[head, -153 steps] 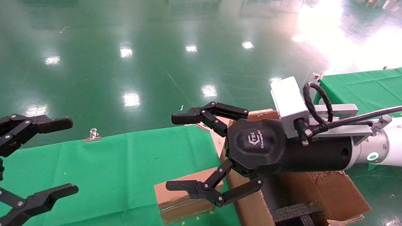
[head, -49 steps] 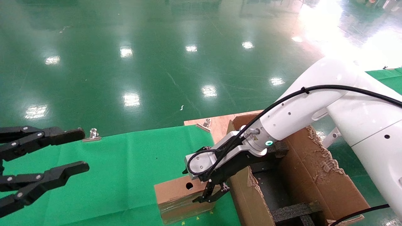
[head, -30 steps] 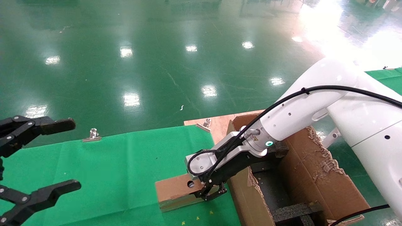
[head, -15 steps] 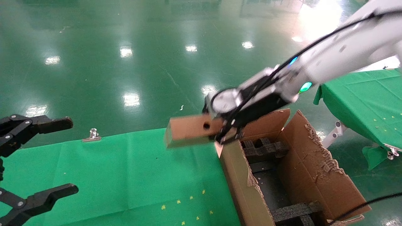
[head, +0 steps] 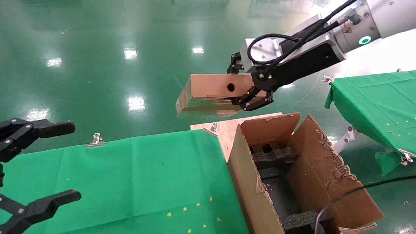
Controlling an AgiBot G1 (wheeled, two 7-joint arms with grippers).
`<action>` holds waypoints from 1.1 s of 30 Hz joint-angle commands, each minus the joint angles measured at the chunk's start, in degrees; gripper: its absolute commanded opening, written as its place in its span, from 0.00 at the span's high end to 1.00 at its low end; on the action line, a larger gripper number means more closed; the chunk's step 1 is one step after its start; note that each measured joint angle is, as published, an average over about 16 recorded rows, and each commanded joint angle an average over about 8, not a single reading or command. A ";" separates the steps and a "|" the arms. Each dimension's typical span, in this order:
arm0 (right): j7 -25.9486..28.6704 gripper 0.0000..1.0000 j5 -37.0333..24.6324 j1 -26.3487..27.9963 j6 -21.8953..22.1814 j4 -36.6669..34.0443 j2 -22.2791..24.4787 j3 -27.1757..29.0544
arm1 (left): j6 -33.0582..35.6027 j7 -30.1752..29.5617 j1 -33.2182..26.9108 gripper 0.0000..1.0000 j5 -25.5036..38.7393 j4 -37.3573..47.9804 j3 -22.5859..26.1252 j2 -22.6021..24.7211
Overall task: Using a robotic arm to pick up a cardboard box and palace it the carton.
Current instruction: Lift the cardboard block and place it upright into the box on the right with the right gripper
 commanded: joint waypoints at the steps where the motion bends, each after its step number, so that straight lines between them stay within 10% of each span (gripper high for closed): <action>1: -0.58 1.00 1.14 0.79 0.05 -1.11 0.06 -1.46 | 0.00 0.00 0.00 0.00 0.00 0.00 0.00 0.00; 33: 2.20 1.00 1.61 9.83 0.73 -3.24 20.88 -21.67 | -0.01 0.01 0.01 0.00 -0.02 0.01 0.00 -0.01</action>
